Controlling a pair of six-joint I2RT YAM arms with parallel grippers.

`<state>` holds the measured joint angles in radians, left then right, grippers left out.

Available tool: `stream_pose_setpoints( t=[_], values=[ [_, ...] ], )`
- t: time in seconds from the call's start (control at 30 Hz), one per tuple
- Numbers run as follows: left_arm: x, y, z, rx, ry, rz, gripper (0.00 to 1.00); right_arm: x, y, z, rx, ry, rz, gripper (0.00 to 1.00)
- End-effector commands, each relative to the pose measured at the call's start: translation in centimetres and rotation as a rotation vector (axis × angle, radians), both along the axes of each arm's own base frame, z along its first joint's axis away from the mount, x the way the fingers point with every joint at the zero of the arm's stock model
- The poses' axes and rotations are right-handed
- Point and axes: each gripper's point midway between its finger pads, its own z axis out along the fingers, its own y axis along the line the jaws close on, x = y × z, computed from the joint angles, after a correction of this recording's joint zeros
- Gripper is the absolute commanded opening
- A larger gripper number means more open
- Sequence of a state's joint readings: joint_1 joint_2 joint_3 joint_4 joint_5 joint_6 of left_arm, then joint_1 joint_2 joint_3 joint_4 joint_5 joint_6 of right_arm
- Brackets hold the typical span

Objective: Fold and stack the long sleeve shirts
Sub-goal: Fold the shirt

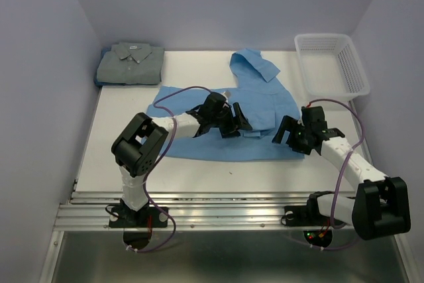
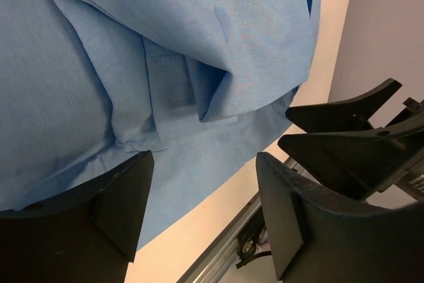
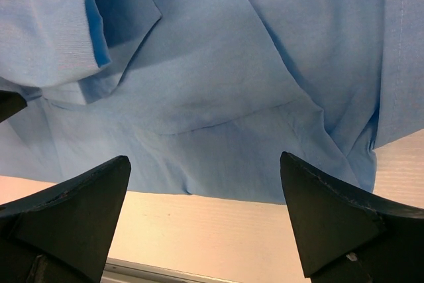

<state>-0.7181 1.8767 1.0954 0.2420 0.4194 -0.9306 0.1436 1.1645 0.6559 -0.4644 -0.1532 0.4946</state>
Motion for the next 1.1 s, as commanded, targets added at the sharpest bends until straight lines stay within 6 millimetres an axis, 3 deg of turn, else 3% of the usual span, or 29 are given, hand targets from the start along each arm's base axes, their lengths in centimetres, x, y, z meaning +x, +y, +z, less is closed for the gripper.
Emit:
stream_pose_setpoints(
  t=[0.0,0.07,0.1,0.47,0.7,0.97,1.07],
  values=[
    [0.4,-1.6,2.2,-0.075,-0.022,-0.008,0.69,0.0,-0.5,0.1,-0.014,-0.02,-0.024,1.0],
    [0.0,-1.5,1.4,-0.064,0.005,-0.005,0.67,0.0,-0.6,0.2,-0.016,-0.024,-0.024,1.0],
    [-0.1,-1.5,1.1,-0.06,0.012,0.0,0.6,0.0,-0.6,0.2,-0.015,-0.025,-0.025,1.0],
    [0.1,-1.2,-1.4,0.017,0.034,0.029,0.57,-0.5,-0.6,0.1,-0.012,-0.027,-0.02,1.0],
    [0.6,-1.3,-2.1,0.043,0.043,0.038,0.53,-0.4,-0.6,0.3,-0.011,-0.036,-0.022,1.0],
    [0.9,-2.0,-1.4,0.019,0.032,0.024,0.5,-0.5,-0.7,0.2,-0.02,-0.038,-0.02,1.0],
    [0.9,-2.3,-2.3,0.025,0.048,0.017,0.49,-0.5,-0.8,0.2,-0.022,-0.036,-0.023,1.0]
  ],
)
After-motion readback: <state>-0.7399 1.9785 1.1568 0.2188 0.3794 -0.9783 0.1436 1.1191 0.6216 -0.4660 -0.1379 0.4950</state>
